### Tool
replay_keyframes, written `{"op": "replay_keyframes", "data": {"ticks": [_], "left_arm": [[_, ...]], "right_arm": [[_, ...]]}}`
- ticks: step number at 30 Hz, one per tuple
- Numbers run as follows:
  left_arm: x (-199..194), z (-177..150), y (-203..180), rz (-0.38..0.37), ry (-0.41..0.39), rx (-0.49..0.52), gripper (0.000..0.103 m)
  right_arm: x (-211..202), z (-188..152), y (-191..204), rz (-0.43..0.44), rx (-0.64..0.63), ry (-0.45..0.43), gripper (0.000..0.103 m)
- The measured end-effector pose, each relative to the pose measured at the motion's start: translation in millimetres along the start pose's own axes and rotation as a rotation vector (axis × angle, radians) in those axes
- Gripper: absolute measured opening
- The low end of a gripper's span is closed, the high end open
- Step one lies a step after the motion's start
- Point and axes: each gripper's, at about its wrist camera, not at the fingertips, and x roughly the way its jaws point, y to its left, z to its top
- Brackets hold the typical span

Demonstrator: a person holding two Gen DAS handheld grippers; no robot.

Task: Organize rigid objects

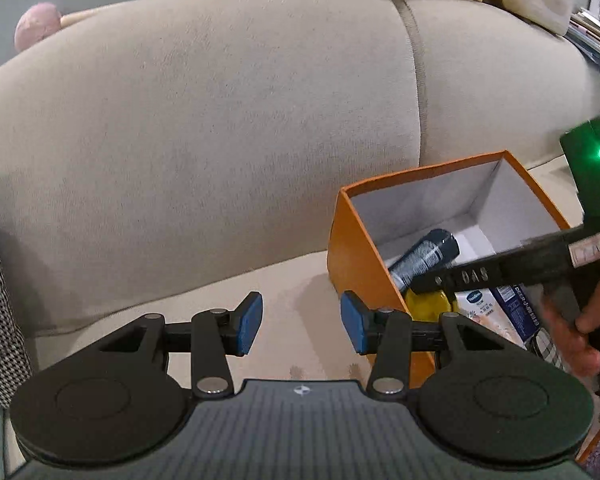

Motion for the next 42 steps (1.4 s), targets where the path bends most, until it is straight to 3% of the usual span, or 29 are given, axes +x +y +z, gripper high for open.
{"op": "replay_keyframes", "data": {"ticks": [12,16,27,30,31,33,34,42], "left_arm": [[7.5,-8.7,1.4,-0.032,0.032,-0.02,0.054],[5.8,-11.5,0.3,-0.039,0.037,-0.019,0.054],[-13.1,-16.4,-4.3,-0.039,0.025,-0.011,0.054],[-22.3,-21.5,-3.7,-0.035,0.02,-0.014,0.054],[-24.7,-22.8,-3.7,-0.034,0.021,-0.016,0.054],[-30.0,-25.9,-2.2,-0.029,0.022,-0.02,0.054],[-32.9,-27.4,-1.3,-0.025,0.021,-0.021,0.054],[-51.2,-35.8,-6.1,-0.026,0.011,-0.003,0.054]], "right_arm": [[-8.8,-2.5,-22.3,0.028,0.104,-0.008,0.021],[-13.3,-7.3,-31.3,-0.029,0.104,0.008,0.022],[-17.8,-25.8,-33.3,-0.055,0.112,0.078,0.02],[-21.1,-24.9,-33.4,-0.077,0.103,0.024,0.024],[-21.3,-23.8,-33.3,-0.085,0.1,0.018,0.03],[-17.7,-23.2,-35.5,-0.079,0.129,0.056,0.029],[-14.5,-23.7,-37.0,-0.069,0.156,0.079,0.023],[-28.4,-42.7,-27.9,-0.116,0.173,0.094,0.021]]}}
